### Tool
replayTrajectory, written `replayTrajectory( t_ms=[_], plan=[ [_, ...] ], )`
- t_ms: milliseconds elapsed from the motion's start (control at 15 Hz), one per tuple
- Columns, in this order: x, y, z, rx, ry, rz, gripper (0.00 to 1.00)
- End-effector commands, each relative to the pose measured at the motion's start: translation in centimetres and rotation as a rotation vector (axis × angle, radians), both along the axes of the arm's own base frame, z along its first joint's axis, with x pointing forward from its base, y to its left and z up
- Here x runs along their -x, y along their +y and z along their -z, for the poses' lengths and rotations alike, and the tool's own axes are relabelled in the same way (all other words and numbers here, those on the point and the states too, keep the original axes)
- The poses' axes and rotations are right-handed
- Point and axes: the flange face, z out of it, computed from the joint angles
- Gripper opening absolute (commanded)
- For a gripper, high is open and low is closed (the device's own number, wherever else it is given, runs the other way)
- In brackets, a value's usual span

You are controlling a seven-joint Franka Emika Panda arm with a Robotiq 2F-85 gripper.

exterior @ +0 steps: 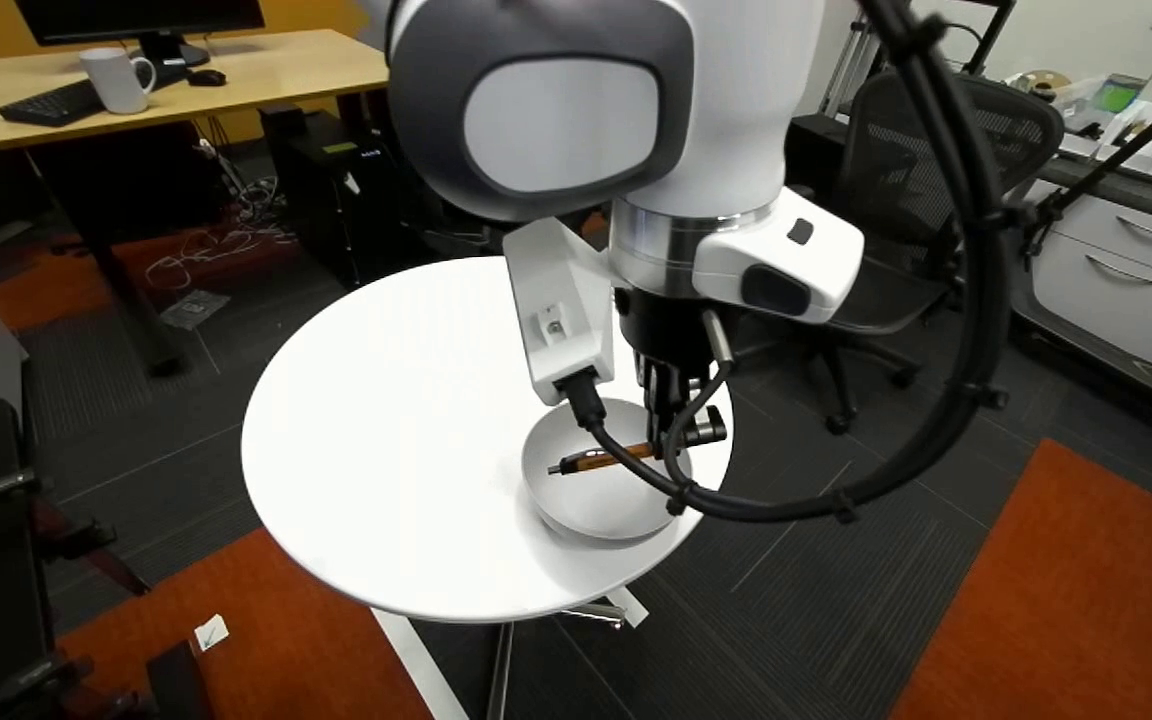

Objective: Put the pen in the bowl

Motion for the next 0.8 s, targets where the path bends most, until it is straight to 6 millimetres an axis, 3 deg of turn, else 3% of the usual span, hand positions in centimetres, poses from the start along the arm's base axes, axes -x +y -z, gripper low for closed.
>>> replayTrajectory(
  t_ms=[0,600,667,733],
  plan=[
    [-2.3,-0.9,1.3,-0.035,0.016,-0.060,0.03],
    [-5.1,-1.9,4.2,-0.072,0.048,-0.189,0.03],
    [-5.3,-1.8,4.3,-0.077,0.055,-0.200,0.38],
    [-5.5,-1.8,4.5,-0.080,0.061,-0.205,0.39]
  ],
)
